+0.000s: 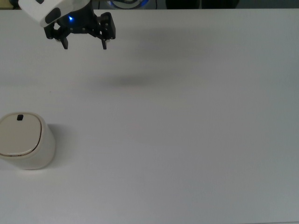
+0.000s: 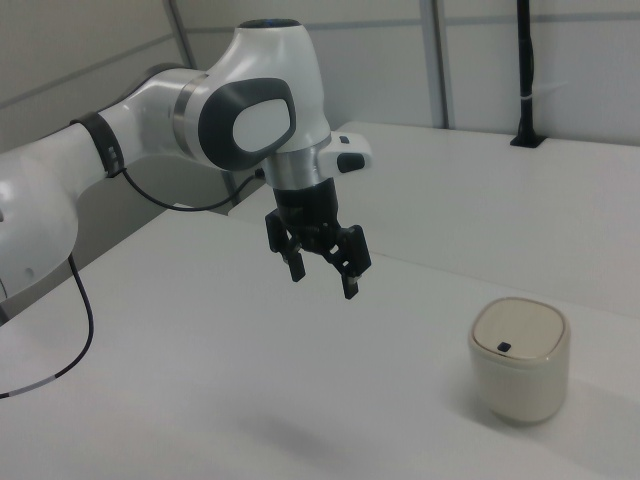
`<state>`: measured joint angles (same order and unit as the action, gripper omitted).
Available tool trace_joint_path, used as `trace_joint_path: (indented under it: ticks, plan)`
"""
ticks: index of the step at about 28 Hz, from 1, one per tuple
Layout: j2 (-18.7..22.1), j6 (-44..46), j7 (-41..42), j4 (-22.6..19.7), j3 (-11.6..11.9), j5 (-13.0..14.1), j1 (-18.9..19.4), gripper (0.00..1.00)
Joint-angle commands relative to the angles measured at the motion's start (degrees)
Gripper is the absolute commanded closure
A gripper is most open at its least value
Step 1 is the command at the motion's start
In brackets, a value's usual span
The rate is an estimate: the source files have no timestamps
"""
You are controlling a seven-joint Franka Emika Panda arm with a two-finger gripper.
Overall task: Open the trash can
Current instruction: 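Move the gripper over the cream trash can and lower onto its lid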
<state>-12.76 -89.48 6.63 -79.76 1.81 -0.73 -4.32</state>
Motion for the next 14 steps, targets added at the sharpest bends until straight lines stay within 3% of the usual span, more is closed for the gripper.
trace_joint_path:
  ticks: [1,6,10,11,12,14]
  plan:
    - [0.54,1.32,0.67,0.05,0.56,-0.15,0.11,0.00]
    - [0.54,0.79,1.54,0.05,0.74,-0.15,-0.16,0.04]
    - [0.46,0.71,1.54,0.05,0.74,0.29,-0.95,0.57]
    - [0.46,0.71,1.46,0.13,0.74,0.55,-1.38,0.89]
    - [0.46,0.71,1.46,0.13,0.74,0.56,-1.47,0.99]
    - [0.46,0.71,1.63,0.13,0.74,0.56,-1.56,1.00]
